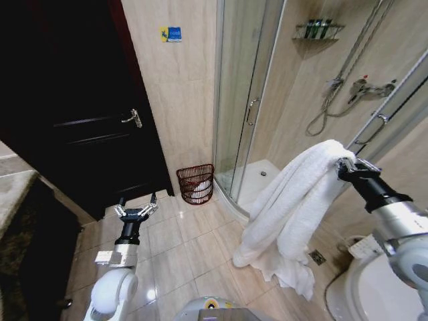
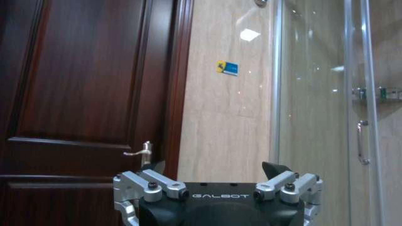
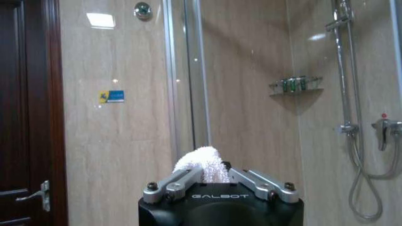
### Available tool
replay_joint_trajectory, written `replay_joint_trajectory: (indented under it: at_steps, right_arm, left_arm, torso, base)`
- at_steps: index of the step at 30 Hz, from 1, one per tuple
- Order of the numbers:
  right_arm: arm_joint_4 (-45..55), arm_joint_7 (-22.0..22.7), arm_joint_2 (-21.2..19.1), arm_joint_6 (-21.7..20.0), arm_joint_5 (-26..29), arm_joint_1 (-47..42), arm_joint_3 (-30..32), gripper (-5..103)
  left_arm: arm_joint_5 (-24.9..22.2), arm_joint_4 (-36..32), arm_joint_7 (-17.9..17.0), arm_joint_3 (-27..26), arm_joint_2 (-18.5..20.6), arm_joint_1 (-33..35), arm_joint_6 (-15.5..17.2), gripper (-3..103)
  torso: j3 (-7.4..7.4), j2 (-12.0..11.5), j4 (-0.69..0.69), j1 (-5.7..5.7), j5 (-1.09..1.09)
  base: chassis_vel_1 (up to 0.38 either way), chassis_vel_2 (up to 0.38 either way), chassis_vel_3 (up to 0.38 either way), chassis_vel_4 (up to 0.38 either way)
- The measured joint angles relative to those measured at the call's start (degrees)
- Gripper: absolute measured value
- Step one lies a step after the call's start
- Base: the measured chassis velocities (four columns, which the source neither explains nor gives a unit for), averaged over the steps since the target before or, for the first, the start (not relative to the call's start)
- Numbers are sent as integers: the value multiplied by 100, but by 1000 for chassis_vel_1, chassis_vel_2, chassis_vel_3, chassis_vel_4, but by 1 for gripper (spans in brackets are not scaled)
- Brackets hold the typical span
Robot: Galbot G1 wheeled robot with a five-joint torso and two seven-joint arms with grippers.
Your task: Discard the used towel into the hamper.
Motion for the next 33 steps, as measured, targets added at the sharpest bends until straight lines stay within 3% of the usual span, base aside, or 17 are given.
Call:
replay_joint_trajectory:
  at_steps: [33]
  right_arm:
    - [0, -41, 46, -6, -9, -4, 39, 3]
  left_arm:
    - [0, -48, -154, 49, -16, 10, 105, 100]
  torso:
    - [0, 0, 2, 0, 0]
  base:
    - [107, 107, -78, -72]
